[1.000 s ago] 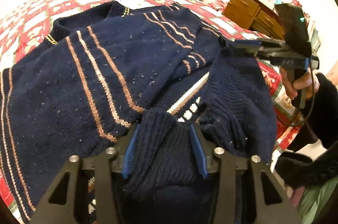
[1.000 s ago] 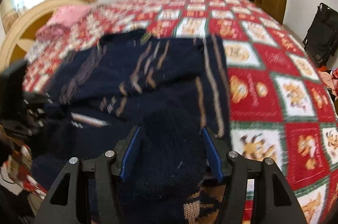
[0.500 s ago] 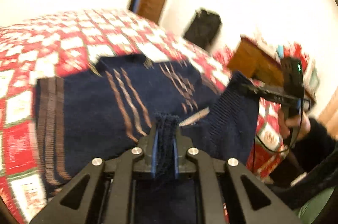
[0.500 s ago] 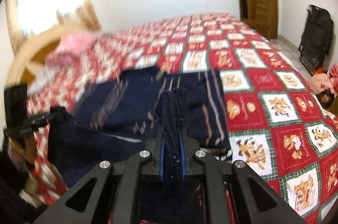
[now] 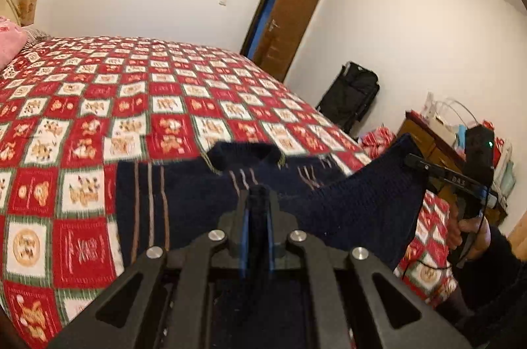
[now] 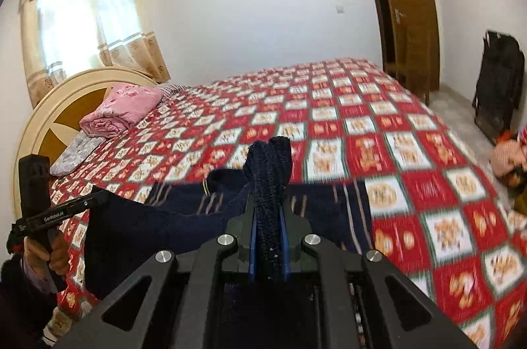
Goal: Fold small clothes
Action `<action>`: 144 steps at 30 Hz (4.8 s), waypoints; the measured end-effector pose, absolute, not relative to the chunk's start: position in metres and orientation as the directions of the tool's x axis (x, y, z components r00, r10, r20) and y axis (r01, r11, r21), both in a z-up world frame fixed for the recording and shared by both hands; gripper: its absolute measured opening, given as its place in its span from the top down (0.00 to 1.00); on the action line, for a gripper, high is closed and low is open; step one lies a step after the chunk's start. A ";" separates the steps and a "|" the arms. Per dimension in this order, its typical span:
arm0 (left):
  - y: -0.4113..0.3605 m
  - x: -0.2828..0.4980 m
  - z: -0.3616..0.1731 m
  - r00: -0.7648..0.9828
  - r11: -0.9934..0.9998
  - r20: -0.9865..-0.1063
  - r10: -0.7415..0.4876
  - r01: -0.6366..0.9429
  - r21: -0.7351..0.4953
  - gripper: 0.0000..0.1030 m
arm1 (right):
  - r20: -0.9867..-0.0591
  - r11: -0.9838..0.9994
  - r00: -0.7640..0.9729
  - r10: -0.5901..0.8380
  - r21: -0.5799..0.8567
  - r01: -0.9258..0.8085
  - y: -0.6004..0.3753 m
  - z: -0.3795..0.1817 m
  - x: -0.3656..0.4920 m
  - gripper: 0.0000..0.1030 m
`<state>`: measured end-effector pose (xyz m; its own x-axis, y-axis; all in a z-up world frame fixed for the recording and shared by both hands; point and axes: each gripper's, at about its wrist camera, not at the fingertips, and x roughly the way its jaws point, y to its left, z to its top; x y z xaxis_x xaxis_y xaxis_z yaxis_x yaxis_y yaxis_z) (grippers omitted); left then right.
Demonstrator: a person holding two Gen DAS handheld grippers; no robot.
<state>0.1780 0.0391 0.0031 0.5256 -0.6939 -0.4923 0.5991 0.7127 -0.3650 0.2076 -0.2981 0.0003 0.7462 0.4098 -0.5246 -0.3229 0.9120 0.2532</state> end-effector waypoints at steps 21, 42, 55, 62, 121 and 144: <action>0.031 0.321 -0.087 0.586 0.927 -0.718 -0.376 0.228 -0.298 0.87 | -0.748 0.983 0.638 0.184 0.137 -0.122 -0.281 -0.140 0.364 0.77; 0.027 0.199 -0.057 0.559 0.891 -0.705 -0.436 0.382 -0.247 0.43 | -0.740 0.990 0.659 0.138 0.125 -0.067 -0.323 -0.119 0.214 0.54; 0.011 0.183 -0.085 0.609 0.965 -0.767 -0.204 0.258 -0.052 0.43 | -0.766 0.996 0.641 0.050 0.087 0.026 -0.326 -0.141 0.192 0.91; 0.012 0.181 -0.093 0.628 0.969 -0.764 -0.146 0.245 0.017 0.38 | -0.780 0.991 0.624 0.051 0.117 0.065 -0.333 -0.148 0.176 0.90; 0.013 0.129 -0.105 0.656 0.986 -0.752 -0.066 0.158 0.051 0.00 | -0.800 0.994 0.592 0.097 0.113 -0.010 -0.298 -0.151 0.164 0.74; 0.043 0.068 -0.034 0.704 0.984 -0.688 -0.177 0.113 -0.138 0.00 | -0.449 0.777 0.743 0.496 0.612 -0.148 -0.291 -0.051 0.076 0.72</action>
<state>0.0682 0.0433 -0.0341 0.7037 -0.1772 -0.6881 0.1132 0.9840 -0.1376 0.0756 -0.2905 -0.0512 0.7432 0.4957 -0.4493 -0.1480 0.7768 0.6121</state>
